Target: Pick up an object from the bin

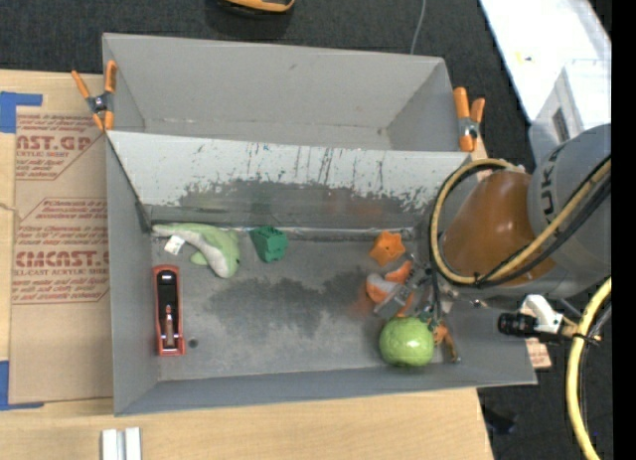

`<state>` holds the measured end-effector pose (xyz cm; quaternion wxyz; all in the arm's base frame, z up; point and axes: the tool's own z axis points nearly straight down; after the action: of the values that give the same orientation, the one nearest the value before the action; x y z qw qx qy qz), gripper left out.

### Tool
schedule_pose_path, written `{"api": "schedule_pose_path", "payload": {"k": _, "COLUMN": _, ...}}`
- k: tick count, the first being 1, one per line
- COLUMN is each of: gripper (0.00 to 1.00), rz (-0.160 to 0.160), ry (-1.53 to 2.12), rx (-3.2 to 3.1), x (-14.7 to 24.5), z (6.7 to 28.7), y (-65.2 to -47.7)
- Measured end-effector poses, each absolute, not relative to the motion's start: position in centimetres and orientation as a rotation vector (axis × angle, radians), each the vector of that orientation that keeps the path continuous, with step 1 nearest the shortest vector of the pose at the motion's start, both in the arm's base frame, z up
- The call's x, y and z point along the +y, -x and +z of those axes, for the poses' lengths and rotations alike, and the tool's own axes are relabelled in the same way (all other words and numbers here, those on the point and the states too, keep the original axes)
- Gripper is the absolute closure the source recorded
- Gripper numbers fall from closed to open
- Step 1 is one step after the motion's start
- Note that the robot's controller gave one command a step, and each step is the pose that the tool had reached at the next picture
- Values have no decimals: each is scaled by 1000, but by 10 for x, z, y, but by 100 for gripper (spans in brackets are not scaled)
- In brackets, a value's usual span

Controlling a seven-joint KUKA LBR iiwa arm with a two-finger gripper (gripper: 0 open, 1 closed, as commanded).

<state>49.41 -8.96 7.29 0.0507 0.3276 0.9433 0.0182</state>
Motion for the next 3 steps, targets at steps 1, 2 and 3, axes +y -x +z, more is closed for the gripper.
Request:
{"api": "schedule_pose_path", "payload": {"k": 1, "gripper": 100, "rz": 62, "ry": -1078, "rx": 2843, "x": -89, "z": 73, "y": -494}}
{"api": "schedule_pose_path", "payload": {"k": 2, "gripper": 100, "rz": 64, "ry": -1117, "rx": 2820, "x": -123, "z": 72, "y": -488}}
{"api": "schedule_pose_path", "payload": {"k": 3, "gripper": 100, "rz": 64, "ry": -1116, "rx": 2820, "x": -123, "z": 72, "y": -488}}
